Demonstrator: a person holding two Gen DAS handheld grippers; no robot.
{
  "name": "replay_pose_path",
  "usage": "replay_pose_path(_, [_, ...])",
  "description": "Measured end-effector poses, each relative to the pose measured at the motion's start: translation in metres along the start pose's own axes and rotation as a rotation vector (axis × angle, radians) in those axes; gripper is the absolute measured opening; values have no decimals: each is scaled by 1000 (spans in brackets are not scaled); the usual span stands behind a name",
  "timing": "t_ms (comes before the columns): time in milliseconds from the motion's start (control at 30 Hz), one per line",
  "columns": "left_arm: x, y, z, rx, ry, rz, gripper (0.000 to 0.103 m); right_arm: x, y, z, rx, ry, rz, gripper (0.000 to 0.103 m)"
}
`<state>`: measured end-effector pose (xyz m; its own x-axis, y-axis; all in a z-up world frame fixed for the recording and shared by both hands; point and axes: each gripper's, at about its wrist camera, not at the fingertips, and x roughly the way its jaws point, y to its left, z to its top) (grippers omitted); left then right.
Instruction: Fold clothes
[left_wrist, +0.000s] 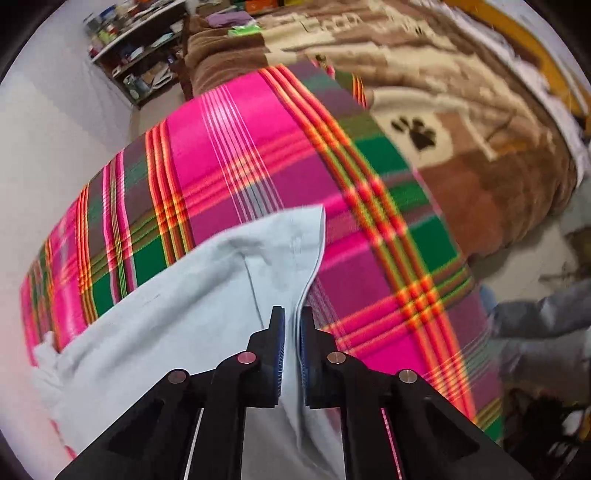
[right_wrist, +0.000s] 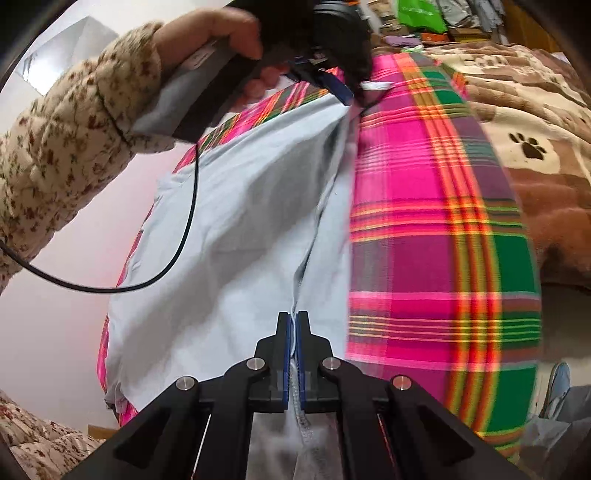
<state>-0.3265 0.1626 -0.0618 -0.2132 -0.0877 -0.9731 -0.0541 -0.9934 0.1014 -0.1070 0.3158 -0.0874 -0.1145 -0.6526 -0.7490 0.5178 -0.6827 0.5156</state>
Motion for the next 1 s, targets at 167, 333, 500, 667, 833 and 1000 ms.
replay_pose_path(167, [-20, 5, 9, -79, -78, -85, 5, -20, -19, -3, 66, -37, -47, 3])
replay_pose_path(333, [-21, 1, 19, -118, -108, -132, 5, -43, -60, -9, 184, -64, -68, 2])
replay_pose_path(500, [2, -13, 23, -54, -31, -75, 8, -56, -80, -12, 242, -68, -95, 2])
replay_pose_path(667, [21, -13, 31, -29, 70, 26, 29, -61, -79, -17, 215, -88, -161, 1])
replay_pose_path(833, [24, -20, 37, -21, 86, 29, 38, -58, -74, -15, 194, -72, -141, 1])
replay_pose_path(1000, [35, -39, 42, 80, 98, 135, 45, -48, -58, -14, 133, -45, -123, 4])
